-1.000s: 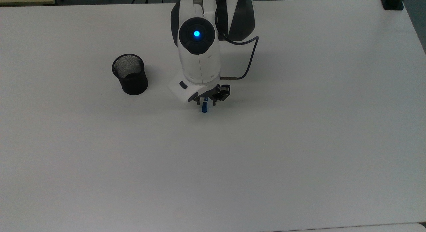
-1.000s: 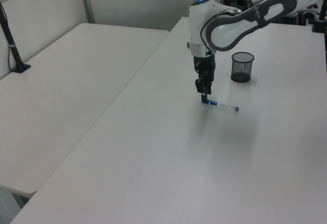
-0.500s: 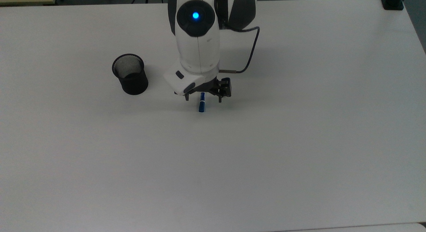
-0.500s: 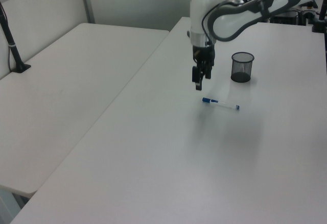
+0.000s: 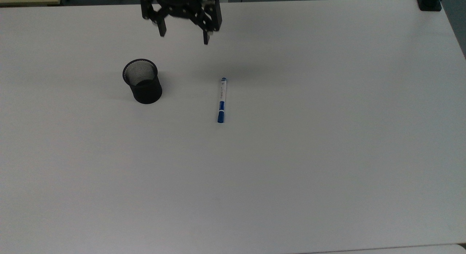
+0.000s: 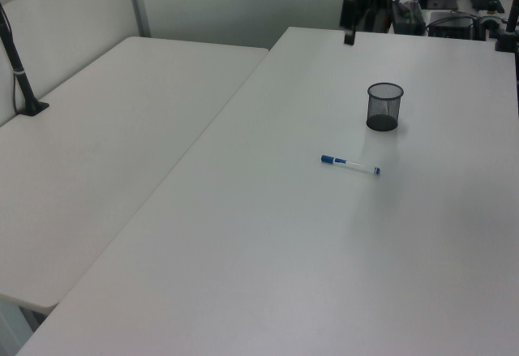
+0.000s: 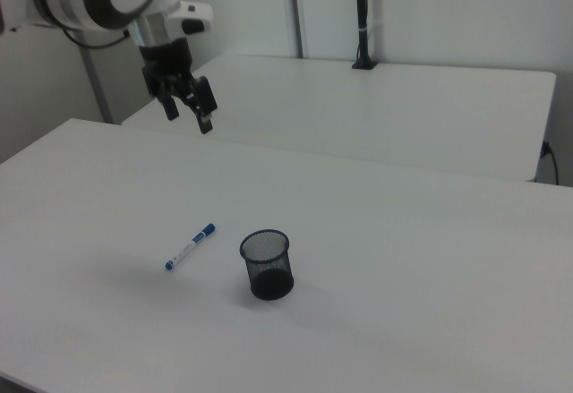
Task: Remove the marker
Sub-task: 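Open the gripper, release the marker, and raise the gripper away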
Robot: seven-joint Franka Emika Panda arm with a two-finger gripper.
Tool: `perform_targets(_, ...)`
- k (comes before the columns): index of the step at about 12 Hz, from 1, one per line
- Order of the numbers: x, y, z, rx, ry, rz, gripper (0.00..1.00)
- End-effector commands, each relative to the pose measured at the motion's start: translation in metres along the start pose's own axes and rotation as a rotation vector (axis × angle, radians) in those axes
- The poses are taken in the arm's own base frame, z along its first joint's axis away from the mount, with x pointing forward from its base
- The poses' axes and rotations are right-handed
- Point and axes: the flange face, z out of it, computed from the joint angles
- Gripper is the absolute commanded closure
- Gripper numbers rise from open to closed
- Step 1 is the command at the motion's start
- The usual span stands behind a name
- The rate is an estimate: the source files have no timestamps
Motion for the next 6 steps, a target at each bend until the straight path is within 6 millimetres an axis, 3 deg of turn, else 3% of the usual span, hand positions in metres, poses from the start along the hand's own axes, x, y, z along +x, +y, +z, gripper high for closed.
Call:
perform_targets(1, -0.033, 0.044, -0.046, -0.028, -0.017, 0.089, 0.00)
perform_targets(3, -0.038, 0.067, -0.047, -0.027, -0.043, 0.114, 0.00)
perform_targets(6, -0.029, 0.068, -0.040, -0.018, -0.009, -0.028, 0.00)
